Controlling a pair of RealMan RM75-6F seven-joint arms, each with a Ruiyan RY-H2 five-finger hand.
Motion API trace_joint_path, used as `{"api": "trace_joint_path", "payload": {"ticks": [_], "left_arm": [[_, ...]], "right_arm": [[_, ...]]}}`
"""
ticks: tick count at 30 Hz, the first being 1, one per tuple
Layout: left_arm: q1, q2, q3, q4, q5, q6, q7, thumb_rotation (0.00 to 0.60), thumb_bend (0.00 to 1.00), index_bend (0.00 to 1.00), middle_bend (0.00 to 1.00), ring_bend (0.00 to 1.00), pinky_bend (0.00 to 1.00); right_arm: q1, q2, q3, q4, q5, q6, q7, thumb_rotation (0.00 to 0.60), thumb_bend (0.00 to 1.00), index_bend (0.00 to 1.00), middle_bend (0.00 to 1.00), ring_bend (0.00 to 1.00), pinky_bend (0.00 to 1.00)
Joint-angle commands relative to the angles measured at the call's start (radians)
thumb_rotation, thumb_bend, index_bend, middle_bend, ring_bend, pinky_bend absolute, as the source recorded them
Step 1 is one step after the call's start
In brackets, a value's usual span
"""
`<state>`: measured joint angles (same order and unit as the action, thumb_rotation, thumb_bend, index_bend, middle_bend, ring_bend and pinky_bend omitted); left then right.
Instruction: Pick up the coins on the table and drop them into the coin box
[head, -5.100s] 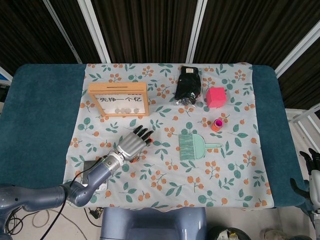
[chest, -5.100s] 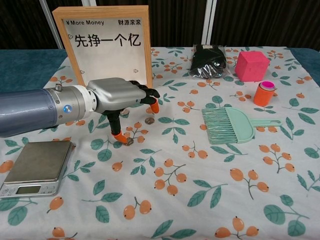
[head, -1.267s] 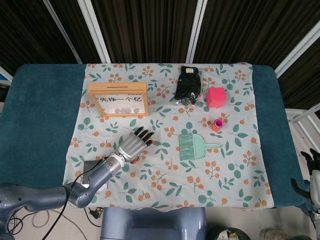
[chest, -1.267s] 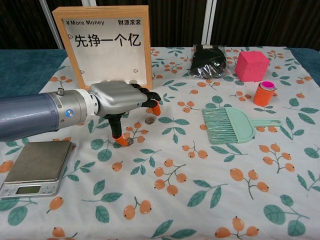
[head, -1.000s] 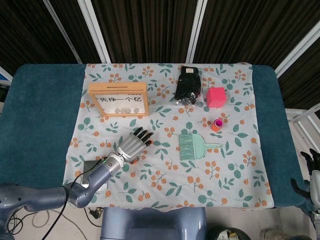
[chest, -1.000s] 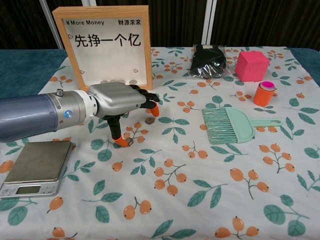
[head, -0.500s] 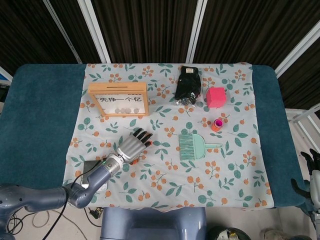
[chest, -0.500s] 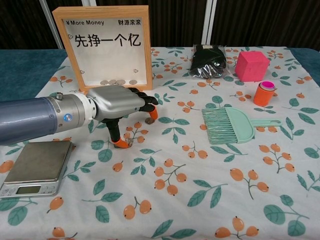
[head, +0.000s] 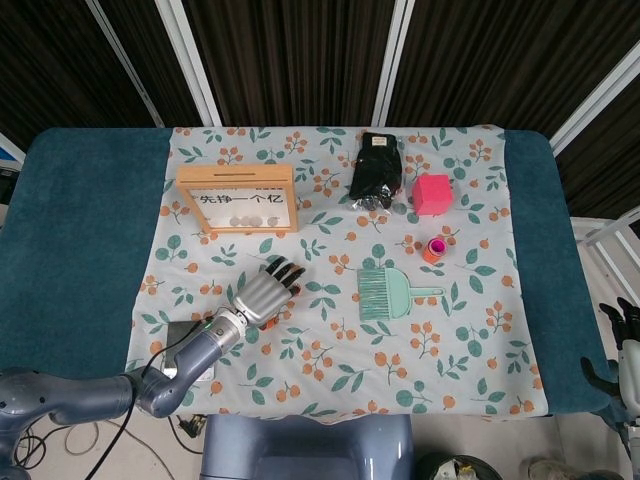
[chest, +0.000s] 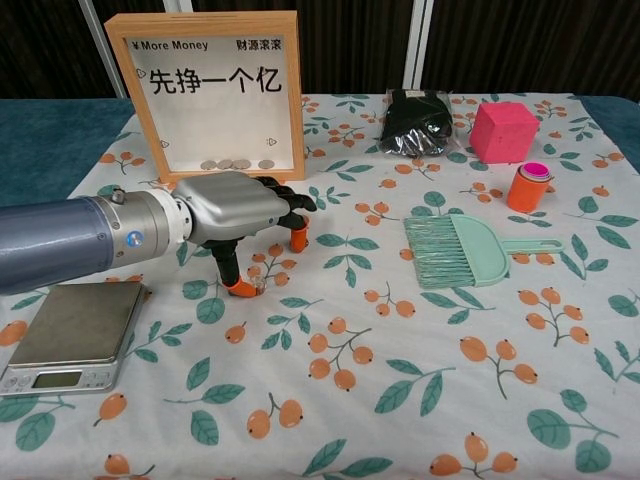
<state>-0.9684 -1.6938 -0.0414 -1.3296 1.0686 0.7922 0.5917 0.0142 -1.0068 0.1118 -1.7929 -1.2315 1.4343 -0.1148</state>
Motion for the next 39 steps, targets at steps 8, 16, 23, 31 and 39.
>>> {"api": "trace_joint_path", "payload": {"ticks": [8, 16, 23, 31, 39], "left_arm": [[0.008, -0.003, 0.009, 0.006, 0.020, 0.010, 0.001, 0.600, 0.02, 0.40, 0.00, 0.00, 0.00], [0.023, -0.009, 0.014, 0.024, 0.071, 0.039, -0.027, 0.600, 0.02, 0.43, 0.00, 0.00, 0.00], [0.036, -0.007, 0.022, 0.032, 0.107, 0.043, -0.059, 0.600, 0.02, 0.47, 0.00, 0.00, 0.00], [0.046, 0.000, 0.033, 0.028, 0.135, 0.041, -0.072, 0.600, 0.02, 0.50, 0.00, 0.00, 0.00], [0.052, 0.005, 0.037, 0.021, 0.147, 0.038, -0.067, 0.600, 0.02, 0.53, 0.00, 0.00, 0.00]], "right_arm": [[0.003, 0.001, 0.000, -0.001, 0.003, -0.005, -0.001, 0.600, 0.39, 0.16, 0.06, 0.02, 0.00], [0.004, 0.003, -0.002, -0.003, 0.009, -0.012, -0.005, 0.600, 0.39, 0.16, 0.06, 0.02, 0.00], [0.005, 0.006, -0.004, -0.008, 0.015, -0.018, -0.010, 0.600, 0.39, 0.16, 0.06, 0.02, 0.00], [0.010, 0.015, -0.008, -0.019, 0.031, -0.036, -0.022, 0.600, 0.39, 0.16, 0.06, 0.02, 0.00], [0.011, 0.017, -0.008, -0.022, 0.034, -0.037, -0.021, 0.600, 0.39, 0.16, 0.06, 0.02, 0.00]]}}
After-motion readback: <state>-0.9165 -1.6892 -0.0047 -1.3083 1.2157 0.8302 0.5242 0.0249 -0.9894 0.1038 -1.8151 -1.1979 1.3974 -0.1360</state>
